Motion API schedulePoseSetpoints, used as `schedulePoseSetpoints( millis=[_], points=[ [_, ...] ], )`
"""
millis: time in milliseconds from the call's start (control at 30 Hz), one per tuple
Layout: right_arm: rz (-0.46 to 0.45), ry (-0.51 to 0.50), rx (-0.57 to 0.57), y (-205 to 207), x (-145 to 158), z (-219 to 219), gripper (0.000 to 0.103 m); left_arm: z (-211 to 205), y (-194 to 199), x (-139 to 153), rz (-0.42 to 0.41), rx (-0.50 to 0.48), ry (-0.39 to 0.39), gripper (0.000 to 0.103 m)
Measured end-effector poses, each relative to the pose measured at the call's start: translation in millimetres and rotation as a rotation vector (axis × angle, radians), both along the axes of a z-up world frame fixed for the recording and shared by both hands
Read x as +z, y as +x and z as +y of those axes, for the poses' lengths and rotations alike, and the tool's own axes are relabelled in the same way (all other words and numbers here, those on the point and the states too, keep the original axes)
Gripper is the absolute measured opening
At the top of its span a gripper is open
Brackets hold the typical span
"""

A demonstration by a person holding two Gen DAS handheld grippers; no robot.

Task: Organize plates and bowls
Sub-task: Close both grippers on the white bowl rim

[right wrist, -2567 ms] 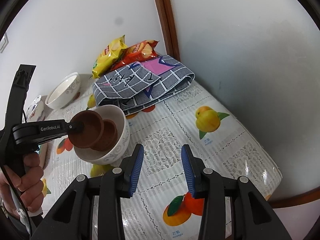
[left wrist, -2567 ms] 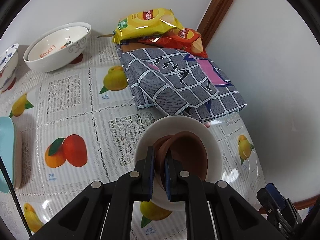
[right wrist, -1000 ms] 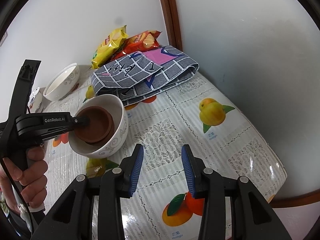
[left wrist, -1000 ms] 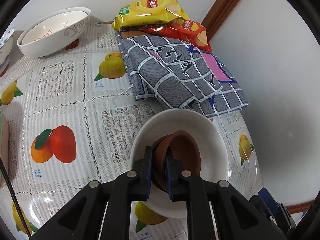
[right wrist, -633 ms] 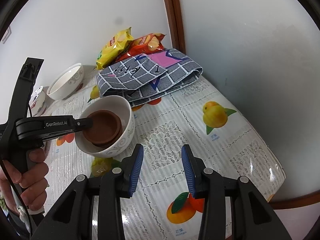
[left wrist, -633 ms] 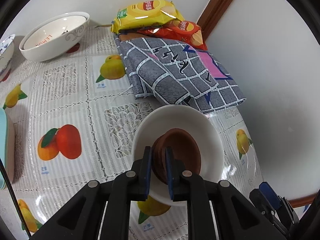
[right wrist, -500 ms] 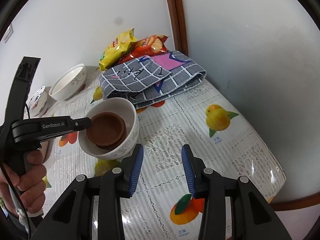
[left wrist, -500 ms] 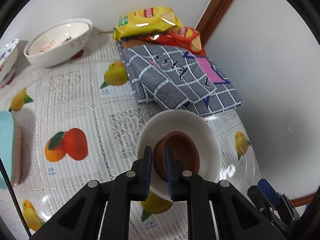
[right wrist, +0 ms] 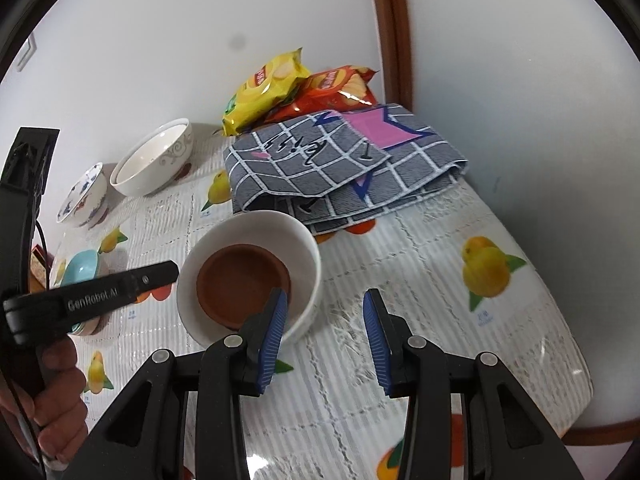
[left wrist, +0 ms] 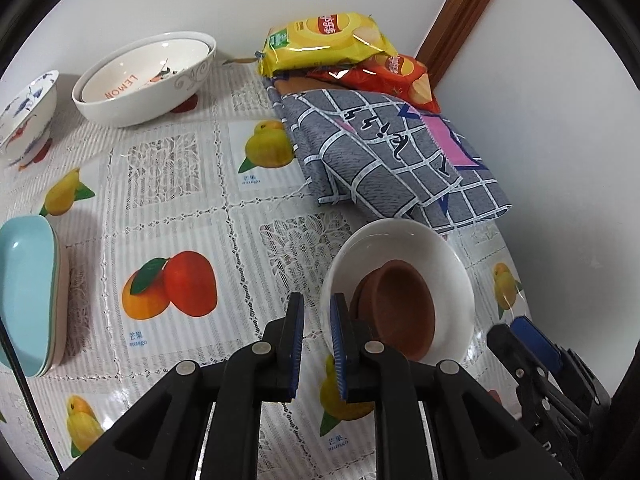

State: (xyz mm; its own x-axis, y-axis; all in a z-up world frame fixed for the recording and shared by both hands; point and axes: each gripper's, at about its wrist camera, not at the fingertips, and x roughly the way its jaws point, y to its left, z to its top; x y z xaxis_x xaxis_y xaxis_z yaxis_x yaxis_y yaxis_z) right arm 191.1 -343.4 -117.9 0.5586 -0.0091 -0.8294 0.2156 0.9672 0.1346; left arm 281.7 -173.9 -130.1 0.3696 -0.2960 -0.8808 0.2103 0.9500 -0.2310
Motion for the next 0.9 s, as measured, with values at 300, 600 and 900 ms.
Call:
schedulePoseSetpoints(
  millis=[300, 600, 900],
  points=[
    [0.048, 0.01, -0.011, 27.5, -23.3, -2.2, 0.04, -10.0, 7.9, -11.7, 0.011, -0.023, 0.021, 0.013],
    [0.071, 0.015, -0.013, 38.2, -38.6, -6.9, 0.036, -17.4, 13.9, -26.3, 0.02, -0.037, 0.038, 0.013],
    [0.085, 0.04, -0.015, 43.2, -48.6, -11.7, 0.029, -22.4, 16.0, -33.1, 0.027, -0.05, 0.044, 0.013]
  ],
)
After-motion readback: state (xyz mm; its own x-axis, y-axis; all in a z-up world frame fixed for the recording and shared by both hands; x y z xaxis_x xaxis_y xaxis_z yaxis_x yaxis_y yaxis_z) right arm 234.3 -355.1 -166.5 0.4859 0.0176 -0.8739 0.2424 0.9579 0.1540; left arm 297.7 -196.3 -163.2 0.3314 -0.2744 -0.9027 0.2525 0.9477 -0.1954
